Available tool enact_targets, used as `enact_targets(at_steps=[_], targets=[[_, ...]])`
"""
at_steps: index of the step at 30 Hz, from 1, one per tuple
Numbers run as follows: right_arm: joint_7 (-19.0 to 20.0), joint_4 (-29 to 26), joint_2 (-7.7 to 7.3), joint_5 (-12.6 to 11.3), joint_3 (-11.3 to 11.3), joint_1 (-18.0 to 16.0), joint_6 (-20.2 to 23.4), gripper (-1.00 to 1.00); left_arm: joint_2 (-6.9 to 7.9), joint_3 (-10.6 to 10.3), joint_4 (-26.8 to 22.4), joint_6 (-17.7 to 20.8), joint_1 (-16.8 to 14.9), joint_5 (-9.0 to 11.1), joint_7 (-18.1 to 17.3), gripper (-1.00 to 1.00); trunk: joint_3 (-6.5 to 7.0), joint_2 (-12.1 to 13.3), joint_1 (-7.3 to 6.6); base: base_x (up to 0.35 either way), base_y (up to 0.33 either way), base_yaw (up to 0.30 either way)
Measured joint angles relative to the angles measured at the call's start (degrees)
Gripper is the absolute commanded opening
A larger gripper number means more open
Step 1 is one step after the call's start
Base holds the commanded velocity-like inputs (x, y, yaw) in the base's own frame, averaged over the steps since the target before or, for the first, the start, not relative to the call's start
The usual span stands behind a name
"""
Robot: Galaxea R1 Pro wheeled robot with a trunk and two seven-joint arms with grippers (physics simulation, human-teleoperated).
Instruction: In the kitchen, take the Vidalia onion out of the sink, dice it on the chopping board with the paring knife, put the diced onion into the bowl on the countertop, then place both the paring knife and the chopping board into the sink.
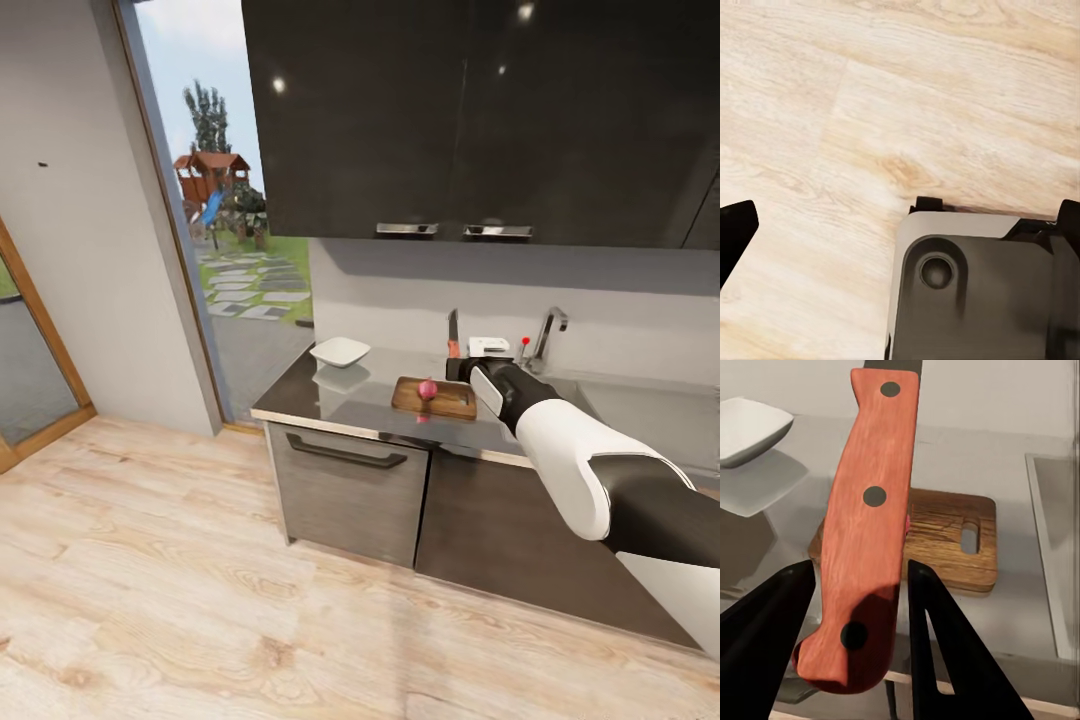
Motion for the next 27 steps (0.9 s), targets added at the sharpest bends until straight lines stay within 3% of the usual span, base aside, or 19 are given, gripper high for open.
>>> enact_targets(at_steps=[7,27], targets=[[0.0,-0.01,-0.07,0.01,-0.02,0.01,0.05,-1.0,0.0,0.0,0.01,-0.01,0.0,-0.06,0.0,1.0,0.39,0.0,0.0,0.0,0.062,-0.182],[0.01,0.48,-0.04,0.02,-0.02,0.01,0.1,-1.0,0.0,-0.14,0.1,-0.02,0.0,-0.2,-0.07,1.0,1.61,0.0,-0.03,0.136,0.267,-0.176]])
